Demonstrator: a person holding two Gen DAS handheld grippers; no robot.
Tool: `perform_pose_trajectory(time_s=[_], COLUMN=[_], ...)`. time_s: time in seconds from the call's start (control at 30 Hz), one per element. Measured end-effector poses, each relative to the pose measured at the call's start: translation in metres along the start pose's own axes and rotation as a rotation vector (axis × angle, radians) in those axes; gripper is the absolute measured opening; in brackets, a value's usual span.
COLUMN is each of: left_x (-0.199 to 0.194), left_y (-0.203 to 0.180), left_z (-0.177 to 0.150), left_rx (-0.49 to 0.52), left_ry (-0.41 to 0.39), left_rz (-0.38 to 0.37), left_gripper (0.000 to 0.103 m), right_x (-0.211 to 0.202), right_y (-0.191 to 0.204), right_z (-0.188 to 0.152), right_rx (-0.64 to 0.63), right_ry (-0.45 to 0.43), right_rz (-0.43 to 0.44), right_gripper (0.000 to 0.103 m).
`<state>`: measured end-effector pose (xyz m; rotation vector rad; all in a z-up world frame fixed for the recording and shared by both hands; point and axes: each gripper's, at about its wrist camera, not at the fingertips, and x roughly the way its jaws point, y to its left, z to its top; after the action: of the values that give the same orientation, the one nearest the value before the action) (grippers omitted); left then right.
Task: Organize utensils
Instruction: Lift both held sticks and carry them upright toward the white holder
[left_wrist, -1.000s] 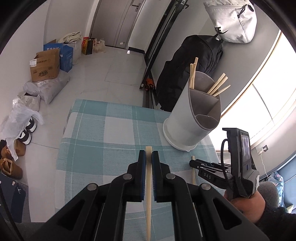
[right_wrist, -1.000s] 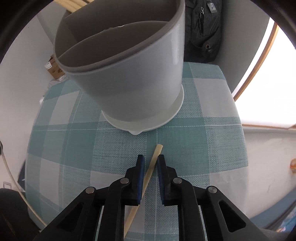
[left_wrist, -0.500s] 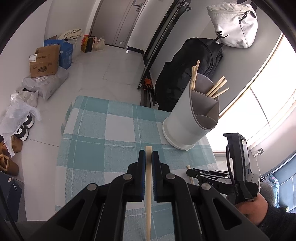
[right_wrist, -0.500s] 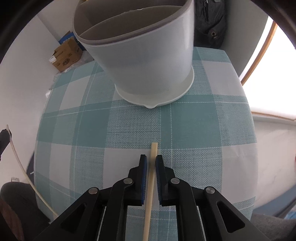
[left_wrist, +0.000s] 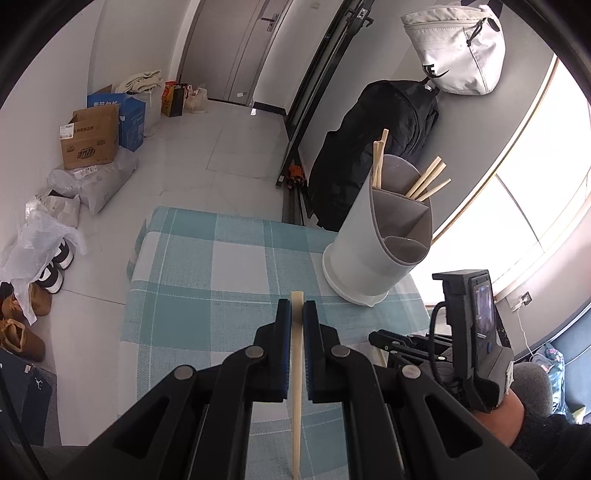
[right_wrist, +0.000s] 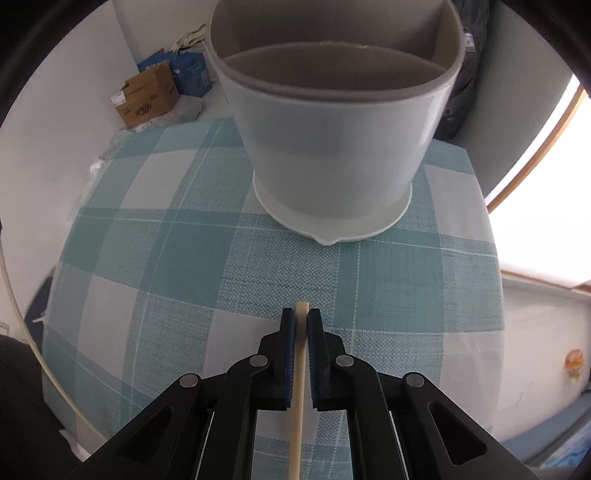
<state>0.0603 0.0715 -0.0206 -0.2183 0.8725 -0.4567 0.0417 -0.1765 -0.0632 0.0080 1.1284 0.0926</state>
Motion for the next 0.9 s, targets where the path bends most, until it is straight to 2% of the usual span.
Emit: perform_pose_trajectory(time_s=[0.27, 0.43, 0.53, 0.7, 0.9], left_x=[-0.022, -0.036, -0.039, -0.038, -0.04], left_y=[-0.033, -0.058, -0.072, -0.088, -0.1], left_z=[0.01, 0.025, 0.033, 0.041, 0.053], left_rx=[0.084, 0.123, 0.16, 0.207, 0.226], left_ry=[-0.015, -0.055, -0.075, -0.081, -0.071], left_rz=[0.018, 0.017, 0.024, 0.037, 0.049], left_gripper=[0.002, 0.002, 0.002, 0.002, 0.002], right_x=[-0.089, -0.129, -0.126, -0.13, -0.144], right_y=[-0.018, -0.024, -0.009, -0.02, -0.032], right_z=[0.001, -0.003, 0.008, 0.007, 0.018], right_rx=[0.042, 0.046, 0.037, 0.058, 0.072], right_ry=[-0.328, -0.46, -0.499, -0.516, -0.595], right_rz=[0.149, 0.201, 0.22, 0.261, 0.287], right_gripper=[0.006, 0.005, 0.005, 0.005, 0.005])
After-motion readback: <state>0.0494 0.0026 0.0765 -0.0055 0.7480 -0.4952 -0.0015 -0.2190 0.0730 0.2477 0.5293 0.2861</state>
